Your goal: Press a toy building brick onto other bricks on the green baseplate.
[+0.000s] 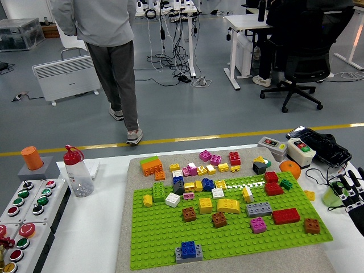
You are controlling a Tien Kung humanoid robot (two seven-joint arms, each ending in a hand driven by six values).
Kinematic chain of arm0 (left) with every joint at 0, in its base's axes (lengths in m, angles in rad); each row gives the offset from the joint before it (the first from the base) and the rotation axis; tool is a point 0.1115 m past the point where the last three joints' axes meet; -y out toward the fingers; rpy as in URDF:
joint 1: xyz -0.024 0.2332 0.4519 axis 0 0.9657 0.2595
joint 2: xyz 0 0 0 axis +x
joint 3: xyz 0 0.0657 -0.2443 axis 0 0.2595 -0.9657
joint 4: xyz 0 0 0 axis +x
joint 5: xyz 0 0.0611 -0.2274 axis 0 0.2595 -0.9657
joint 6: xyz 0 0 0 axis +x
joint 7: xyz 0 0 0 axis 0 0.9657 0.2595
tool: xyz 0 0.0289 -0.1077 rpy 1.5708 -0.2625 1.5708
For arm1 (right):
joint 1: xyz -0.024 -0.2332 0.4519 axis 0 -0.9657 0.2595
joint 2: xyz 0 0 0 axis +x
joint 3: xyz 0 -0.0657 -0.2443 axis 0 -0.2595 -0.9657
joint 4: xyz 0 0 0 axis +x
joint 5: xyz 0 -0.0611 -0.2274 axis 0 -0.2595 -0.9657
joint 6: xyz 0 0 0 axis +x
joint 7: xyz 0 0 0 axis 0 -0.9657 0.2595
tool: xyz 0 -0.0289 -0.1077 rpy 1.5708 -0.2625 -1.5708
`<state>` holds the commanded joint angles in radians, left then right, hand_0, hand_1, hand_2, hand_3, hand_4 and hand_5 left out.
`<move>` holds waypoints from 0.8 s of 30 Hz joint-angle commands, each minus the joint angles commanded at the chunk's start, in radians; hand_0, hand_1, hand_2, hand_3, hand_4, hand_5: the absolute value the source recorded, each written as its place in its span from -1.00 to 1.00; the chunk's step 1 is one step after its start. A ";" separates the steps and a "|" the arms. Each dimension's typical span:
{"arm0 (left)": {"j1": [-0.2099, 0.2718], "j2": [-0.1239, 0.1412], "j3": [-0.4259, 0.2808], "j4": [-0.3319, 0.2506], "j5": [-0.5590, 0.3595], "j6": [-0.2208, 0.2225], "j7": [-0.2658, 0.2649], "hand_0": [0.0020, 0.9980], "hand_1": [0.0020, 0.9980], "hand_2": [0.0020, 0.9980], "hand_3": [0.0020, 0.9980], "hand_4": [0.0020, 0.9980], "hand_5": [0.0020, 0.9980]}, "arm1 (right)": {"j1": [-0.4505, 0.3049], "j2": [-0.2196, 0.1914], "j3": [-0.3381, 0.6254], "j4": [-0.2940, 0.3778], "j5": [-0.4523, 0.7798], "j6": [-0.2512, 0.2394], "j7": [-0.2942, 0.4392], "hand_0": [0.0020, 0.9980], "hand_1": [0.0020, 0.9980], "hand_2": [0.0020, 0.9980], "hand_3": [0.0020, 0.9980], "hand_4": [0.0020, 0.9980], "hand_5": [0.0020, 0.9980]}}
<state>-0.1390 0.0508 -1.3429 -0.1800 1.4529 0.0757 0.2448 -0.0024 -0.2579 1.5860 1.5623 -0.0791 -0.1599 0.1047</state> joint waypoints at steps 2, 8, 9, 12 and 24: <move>0.001 0.000 0.000 0.000 0.000 0.000 0.000 0.32 0.37 0.36 0.16 -0.41 1.00 | 0.000 0.000 -0.001 0.000 0.001 -0.002 0.000 0.49 0.48 0.50 0.44 0.01 -0.10; 0.003 0.000 -0.001 0.000 0.002 0.000 0.000 0.32 0.37 0.36 0.16 -0.41 1.00 | -0.002 0.001 -0.001 -0.001 0.003 -0.007 0.001 0.47 0.47 0.49 0.41 0.01 -0.10; 0.003 0.000 0.000 0.000 0.001 0.000 -0.001 0.32 0.37 0.36 0.16 -0.41 1.00 | -0.002 0.001 -0.001 -0.001 0.004 -0.008 0.001 0.47 0.46 0.49 0.41 0.01 -0.10; 0.003 0.000 0.001 0.000 0.001 0.000 -0.001 0.32 0.37 0.36 0.16 -0.41 1.00 | -0.002 0.002 -0.001 -0.002 0.005 -0.009 0.001 0.47 0.46 0.49 0.41 0.01 -0.10; 0.001 0.001 0.001 0.000 0.001 0.000 -0.001 0.32 0.37 0.36 0.16 -0.41 1.00 | 0.000 0.004 -0.001 -0.001 0.006 -0.012 0.002 0.44 0.41 0.48 0.40 0.01 -0.11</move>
<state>-0.1378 0.0519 -1.3418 -0.1800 1.4542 0.0757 0.2436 -0.0021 -0.2543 1.5850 1.5608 -0.0730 -0.1716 0.1065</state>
